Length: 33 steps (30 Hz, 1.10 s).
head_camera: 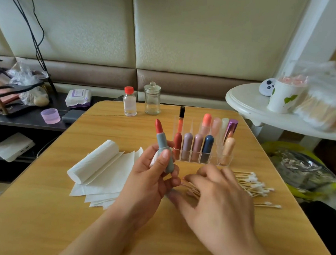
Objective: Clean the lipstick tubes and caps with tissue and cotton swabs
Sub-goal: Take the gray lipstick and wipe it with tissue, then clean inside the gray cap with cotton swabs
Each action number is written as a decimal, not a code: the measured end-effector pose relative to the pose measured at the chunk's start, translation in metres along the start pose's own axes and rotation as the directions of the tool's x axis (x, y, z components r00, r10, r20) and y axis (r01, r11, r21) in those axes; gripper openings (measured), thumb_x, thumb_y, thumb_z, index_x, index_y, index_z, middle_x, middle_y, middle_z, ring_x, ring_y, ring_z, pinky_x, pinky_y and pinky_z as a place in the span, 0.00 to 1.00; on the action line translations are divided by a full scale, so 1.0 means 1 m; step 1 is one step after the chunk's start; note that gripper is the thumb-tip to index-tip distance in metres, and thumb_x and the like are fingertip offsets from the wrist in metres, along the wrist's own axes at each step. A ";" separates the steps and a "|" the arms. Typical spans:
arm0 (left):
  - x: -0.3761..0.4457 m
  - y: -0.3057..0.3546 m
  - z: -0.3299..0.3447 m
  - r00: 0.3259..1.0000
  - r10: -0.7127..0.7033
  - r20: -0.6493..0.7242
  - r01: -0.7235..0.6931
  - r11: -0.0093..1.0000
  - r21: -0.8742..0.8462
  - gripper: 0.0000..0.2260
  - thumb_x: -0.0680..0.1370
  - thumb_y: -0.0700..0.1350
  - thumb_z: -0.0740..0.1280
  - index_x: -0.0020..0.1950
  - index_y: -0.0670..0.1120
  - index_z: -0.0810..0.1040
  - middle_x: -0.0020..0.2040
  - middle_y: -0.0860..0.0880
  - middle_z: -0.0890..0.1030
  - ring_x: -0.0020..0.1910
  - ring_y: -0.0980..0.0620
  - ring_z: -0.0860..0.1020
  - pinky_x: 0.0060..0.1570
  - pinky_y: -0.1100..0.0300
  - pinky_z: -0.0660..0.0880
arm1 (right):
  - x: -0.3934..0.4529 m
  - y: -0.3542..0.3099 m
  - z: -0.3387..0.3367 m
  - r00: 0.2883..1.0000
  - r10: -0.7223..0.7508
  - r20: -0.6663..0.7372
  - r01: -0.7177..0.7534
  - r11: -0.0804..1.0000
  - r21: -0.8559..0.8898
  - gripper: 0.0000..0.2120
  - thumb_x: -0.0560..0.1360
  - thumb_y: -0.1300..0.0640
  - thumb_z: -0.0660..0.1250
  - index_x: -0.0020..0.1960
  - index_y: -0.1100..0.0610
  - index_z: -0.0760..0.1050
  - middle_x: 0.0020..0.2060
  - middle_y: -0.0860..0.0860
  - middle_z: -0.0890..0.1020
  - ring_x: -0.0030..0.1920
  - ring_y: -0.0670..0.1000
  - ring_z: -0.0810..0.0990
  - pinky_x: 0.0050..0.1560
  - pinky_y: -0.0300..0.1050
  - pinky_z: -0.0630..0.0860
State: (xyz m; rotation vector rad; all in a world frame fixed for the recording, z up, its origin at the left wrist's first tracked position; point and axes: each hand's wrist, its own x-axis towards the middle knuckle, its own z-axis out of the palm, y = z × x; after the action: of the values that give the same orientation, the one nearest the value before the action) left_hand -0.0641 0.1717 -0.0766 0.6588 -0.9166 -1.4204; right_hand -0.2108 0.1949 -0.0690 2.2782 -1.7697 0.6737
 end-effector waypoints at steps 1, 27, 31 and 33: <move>0.000 -0.001 0.000 1.000 0.007 -0.004 -0.007 1.000 0.009 0.11 0.74 0.48 0.68 0.53 0.44 0.78 0.42 0.46 0.72 0.36 0.51 0.71 0.36 0.58 0.74 | 0.004 0.006 -0.008 1.000 0.029 0.006 -0.029 1.000 -0.010 0.21 0.70 0.29 0.62 0.45 0.43 0.83 0.43 0.39 0.78 0.45 0.47 0.75 0.33 0.41 0.70; -0.004 -0.005 0.002 0.981 0.163 0.108 -0.194 0.868 0.458 0.08 0.77 0.51 0.66 0.51 0.48 0.79 0.35 0.46 0.73 0.34 0.52 0.70 0.34 0.61 0.69 | 0.031 0.087 -0.017 0.936 0.221 0.273 -0.189 0.972 -0.141 0.06 0.81 0.47 0.63 0.45 0.42 0.73 0.44 0.38 0.76 0.50 0.44 0.75 0.43 0.43 0.78; -0.003 -0.005 0.002 0.977 0.177 0.117 -0.211 0.856 0.472 0.09 0.78 0.52 0.67 0.49 0.47 0.78 0.35 0.47 0.73 0.33 0.52 0.71 0.33 0.61 0.69 | 0.030 0.090 -0.012 0.925 0.240 0.296 -0.219 0.970 -0.103 0.09 0.82 0.49 0.62 0.42 0.43 0.71 0.40 0.39 0.75 0.46 0.43 0.75 0.42 0.45 0.79; -0.003 -0.005 0.001 0.976 0.183 0.118 -0.218 0.849 0.481 0.09 0.78 0.51 0.66 0.49 0.46 0.78 0.35 0.47 0.73 0.33 0.52 0.71 0.33 0.61 0.70 | 0.028 0.091 -0.011 0.924 0.236 0.302 -0.222 0.972 -0.080 0.08 0.82 0.51 0.62 0.44 0.43 0.70 0.42 0.38 0.76 0.49 0.44 0.75 0.45 0.46 0.79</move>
State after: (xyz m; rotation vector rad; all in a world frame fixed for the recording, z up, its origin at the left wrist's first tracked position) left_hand -0.0677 0.1747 -0.0804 0.8661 -1.3841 -1.0256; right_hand -0.2948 0.1501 -0.0586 2.2681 -2.1946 0.3150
